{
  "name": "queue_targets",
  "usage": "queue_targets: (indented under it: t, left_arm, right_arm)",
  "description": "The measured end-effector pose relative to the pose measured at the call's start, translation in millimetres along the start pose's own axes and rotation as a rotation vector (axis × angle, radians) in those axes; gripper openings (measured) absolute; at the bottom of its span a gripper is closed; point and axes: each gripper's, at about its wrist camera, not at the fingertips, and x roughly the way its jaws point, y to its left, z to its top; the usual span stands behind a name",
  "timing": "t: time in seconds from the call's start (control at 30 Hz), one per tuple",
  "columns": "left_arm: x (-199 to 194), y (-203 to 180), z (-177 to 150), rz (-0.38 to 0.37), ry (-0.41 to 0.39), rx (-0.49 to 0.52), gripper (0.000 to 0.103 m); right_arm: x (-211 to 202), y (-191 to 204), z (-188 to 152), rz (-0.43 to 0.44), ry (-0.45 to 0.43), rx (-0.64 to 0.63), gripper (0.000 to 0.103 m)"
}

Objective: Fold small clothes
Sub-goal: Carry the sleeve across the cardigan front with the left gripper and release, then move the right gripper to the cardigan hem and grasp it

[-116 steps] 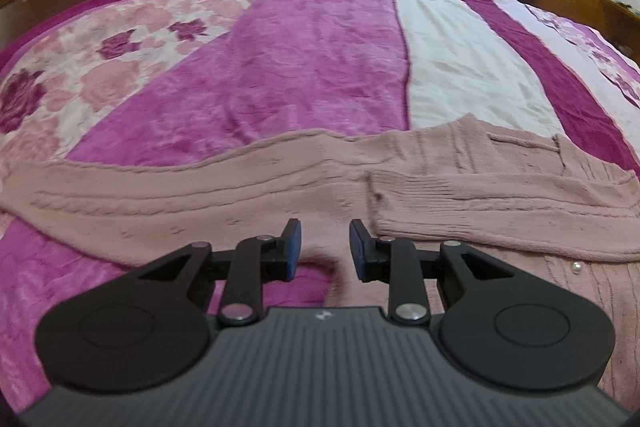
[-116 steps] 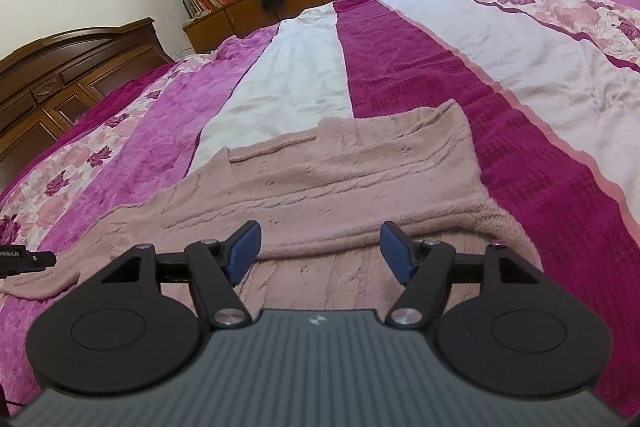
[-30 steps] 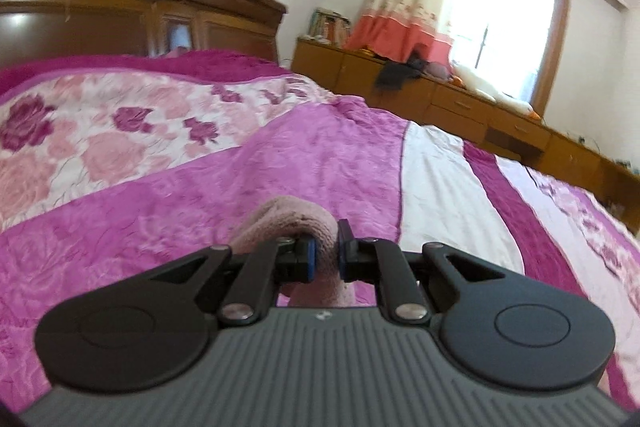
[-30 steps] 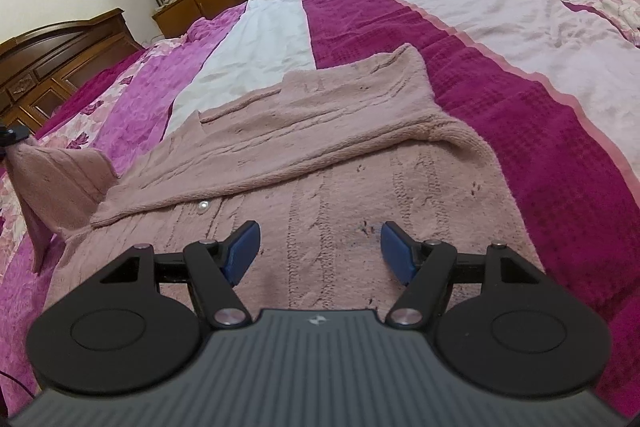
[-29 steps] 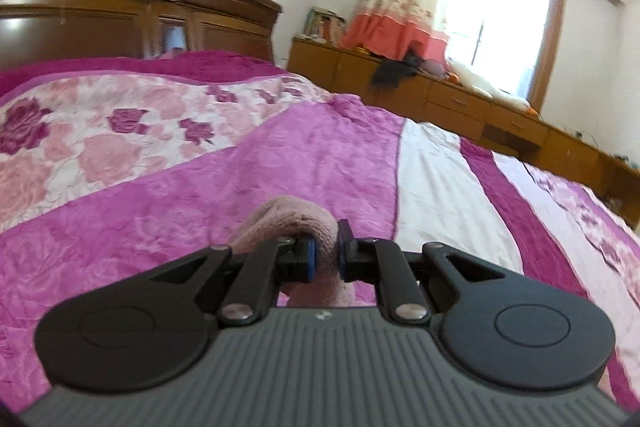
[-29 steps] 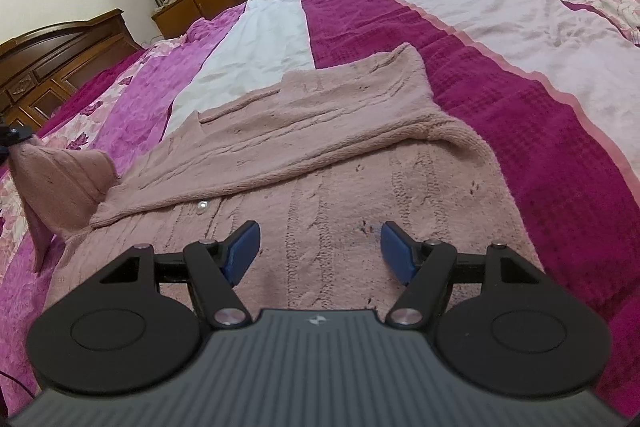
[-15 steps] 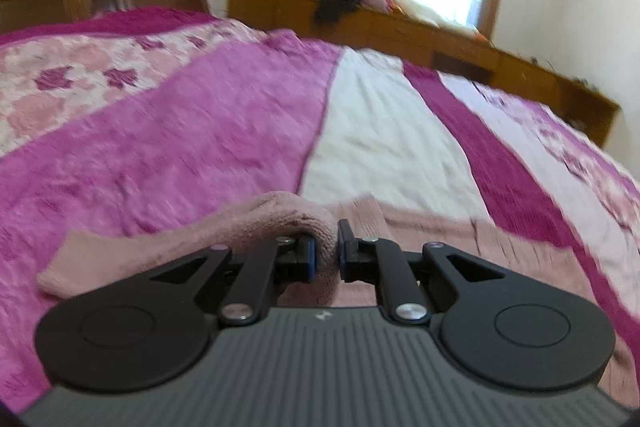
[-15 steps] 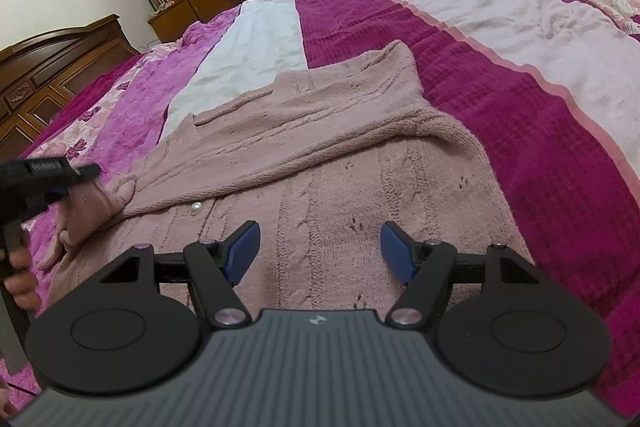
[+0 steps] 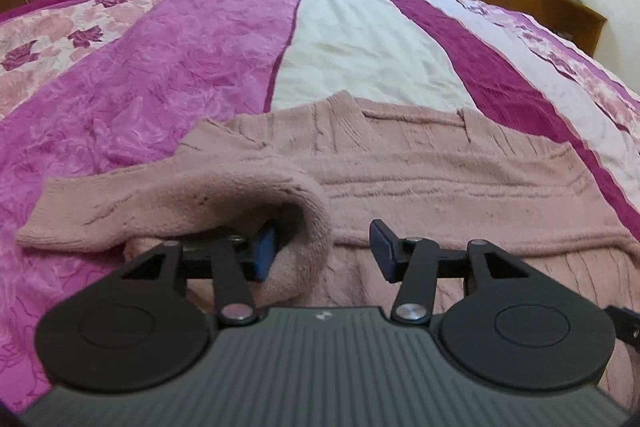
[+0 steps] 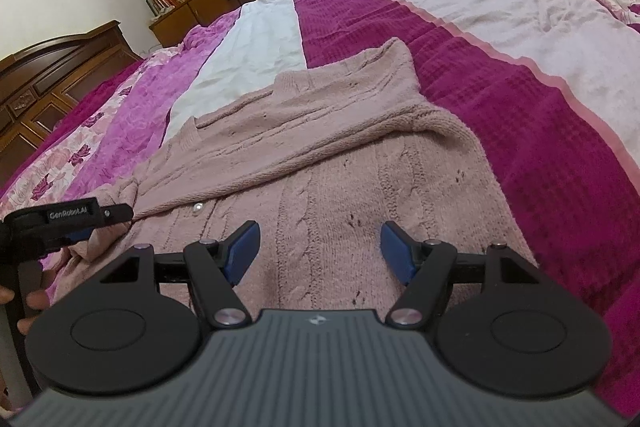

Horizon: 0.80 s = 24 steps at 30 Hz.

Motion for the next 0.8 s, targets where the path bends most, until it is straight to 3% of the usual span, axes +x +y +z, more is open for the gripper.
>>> queue_targets:
  t: [0.43,0.63,0.8]
  left_arm:
    - [-29,5,-4,0.008,0.068,0.091,0.052]
    - [-49,19,-5,-0.035,0.061,0.065,0.052]
    - [-62,35,-9,-0.025,0.055,0.019,0.052]
  right_arm:
    - [-2,2,0,0.006,-0.002,0.004,0.074]
    - [-4,9,1,0.019,-0.002,-0.01,0.074]
    - [-2,24,7,0.04,0.004,-0.059,0.074]
